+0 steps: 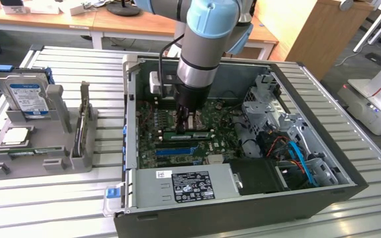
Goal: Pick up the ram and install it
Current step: 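Press down the ram until it locks into place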
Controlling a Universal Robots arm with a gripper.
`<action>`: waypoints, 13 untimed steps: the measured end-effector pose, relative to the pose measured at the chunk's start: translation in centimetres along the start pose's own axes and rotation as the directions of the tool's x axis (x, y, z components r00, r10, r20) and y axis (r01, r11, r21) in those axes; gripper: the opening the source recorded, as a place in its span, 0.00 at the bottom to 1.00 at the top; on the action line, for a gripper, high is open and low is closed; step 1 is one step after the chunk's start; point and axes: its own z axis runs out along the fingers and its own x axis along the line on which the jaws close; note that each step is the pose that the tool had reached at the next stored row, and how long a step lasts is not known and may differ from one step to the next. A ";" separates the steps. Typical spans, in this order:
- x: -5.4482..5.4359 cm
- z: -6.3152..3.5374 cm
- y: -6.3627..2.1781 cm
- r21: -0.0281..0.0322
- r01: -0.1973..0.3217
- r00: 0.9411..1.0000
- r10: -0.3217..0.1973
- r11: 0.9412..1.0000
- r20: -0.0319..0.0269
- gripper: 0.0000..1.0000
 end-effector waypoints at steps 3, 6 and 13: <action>0.0 0.07 0.00 0.000 0.000 1.000 0.000 1.000 0.000 0.11; 0.0 0.08 0.00 0.000 0.000 1.000 0.000 1.000 0.000 0.11; 0.0 0.22 0.00 0.000 0.000 1.000 0.000 1.000 0.000 0.11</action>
